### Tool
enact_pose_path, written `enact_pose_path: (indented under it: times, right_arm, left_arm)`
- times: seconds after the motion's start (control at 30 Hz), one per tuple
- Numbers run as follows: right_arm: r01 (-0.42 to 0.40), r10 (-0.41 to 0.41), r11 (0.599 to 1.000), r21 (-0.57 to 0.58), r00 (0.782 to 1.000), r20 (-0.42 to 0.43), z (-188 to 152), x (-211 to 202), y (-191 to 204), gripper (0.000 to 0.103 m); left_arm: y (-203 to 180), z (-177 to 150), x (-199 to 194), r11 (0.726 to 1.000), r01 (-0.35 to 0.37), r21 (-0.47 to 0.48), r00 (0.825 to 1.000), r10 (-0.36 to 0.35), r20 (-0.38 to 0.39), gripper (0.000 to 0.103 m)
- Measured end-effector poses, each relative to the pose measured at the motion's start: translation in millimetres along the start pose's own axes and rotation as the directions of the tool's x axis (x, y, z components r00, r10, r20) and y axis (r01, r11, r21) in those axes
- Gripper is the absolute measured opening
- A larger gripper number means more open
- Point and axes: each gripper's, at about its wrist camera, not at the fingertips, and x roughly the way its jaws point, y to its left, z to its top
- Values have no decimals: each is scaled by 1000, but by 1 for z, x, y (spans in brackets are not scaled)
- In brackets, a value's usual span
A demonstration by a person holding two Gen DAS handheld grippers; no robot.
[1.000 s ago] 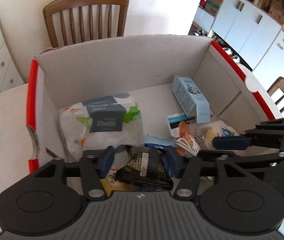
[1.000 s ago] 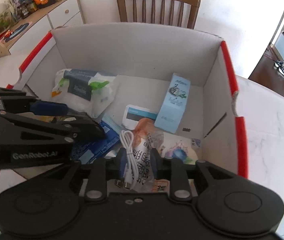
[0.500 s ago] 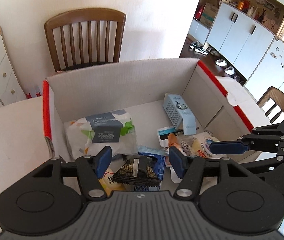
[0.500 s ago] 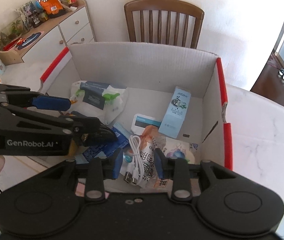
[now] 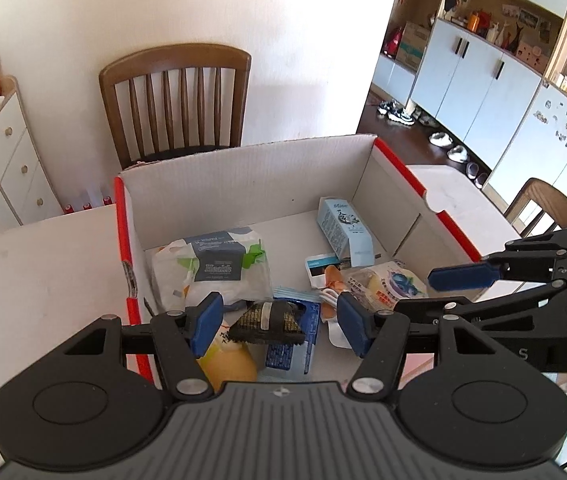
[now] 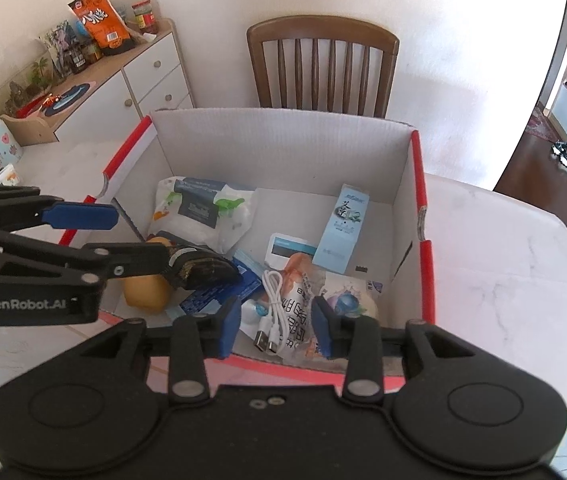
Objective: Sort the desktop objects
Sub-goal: 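Withdraw both tools from the red box back to the item pile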
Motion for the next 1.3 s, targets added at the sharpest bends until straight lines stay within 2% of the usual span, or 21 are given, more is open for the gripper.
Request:
enact_pose_path:
  times: [0.07, 0.57, 0.63, 0.67, 0.7, 0.77, 0.9, 1.0, 1.07, 1.2, 1.27, 1.3]
  right_arm:
    - [0, 0, 1000, 3, 1000, 11, -2, -6, 1, 48]
    - [12, -12, 1000, -8, 999, 53, -23, -48, 4, 50]
    - [7, -6, 1000, -4, 998, 63, -28, -55, 3, 56]
    - [4, -3, 1000, -2, 998, 67, -31, -59, 2, 63]
    - [0, 0, 1000, 0, 997, 75, -34, -63, 1, 65]
    - [-6, 6, 1000, 3, 997, 77, -41, -67, 1, 65]
    - [-16, 15, 1000, 6, 996, 84, -59, -77, 3, 65]
    - [-29, 28, 1000, 5, 997, 78, -75, -82, 6, 65]
    - [-31, 30, 999, 10, 997, 73, -87, -85, 9, 66]
    - [-21, 18, 999, 37, 997, 81, -112, -93, 15, 76]
    - [-25, 20, 998, 50, 996, 91, -125, -98, 18, 80]
    - [-25, 20, 998, 56, 996, 89, -130, -99, 20, 80]
  left_arm:
    - [-2, -4, -5, 1000, -2, 1, 1000, 2, 7, 62]
    - [-19, -33, -54, 1000, 10, 26, 998, -12, 61, 62]
    - [-23, -38, -61, 999, 18, 34, 997, -20, 69, 66]
    - [-25, -41, -64, 999, 25, 37, 997, -27, 74, 67]
    - [-27, -44, -66, 999, 28, 40, 997, -31, 77, 68]
    - [-30, -50, -70, 998, 34, 45, 996, -38, 80, 69]
    - [-35, -65, -77, 998, 34, 47, 995, -38, 90, 81]
    - [-39, -77, -80, 998, 43, 44, 996, -46, 81, 81]
    - [-41, -86, -81, 998, 44, 42, 996, -48, 80, 85]
    - [-49, -104, -85, 998, 46, 46, 995, -50, 89, 91]
    - [-53, -113, -87, 997, 39, 59, 994, -45, 98, 102]
    - [-55, -116, -89, 997, 37, 66, 993, -44, 108, 103]
